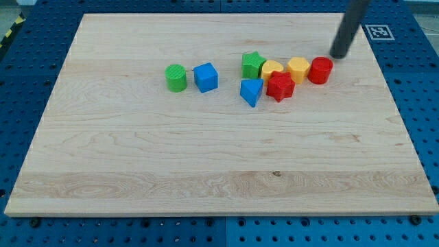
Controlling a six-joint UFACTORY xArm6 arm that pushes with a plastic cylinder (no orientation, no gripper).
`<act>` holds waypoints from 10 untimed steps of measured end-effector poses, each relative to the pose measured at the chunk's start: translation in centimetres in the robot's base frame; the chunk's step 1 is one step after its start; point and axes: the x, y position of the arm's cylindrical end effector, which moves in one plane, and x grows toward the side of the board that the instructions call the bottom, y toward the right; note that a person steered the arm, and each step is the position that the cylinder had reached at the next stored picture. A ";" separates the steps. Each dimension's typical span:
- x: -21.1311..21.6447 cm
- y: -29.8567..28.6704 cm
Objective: Move the red circle to the right center of the board
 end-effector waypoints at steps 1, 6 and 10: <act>-0.1 -4.7; 4.8 -0.9; 9.3 3.9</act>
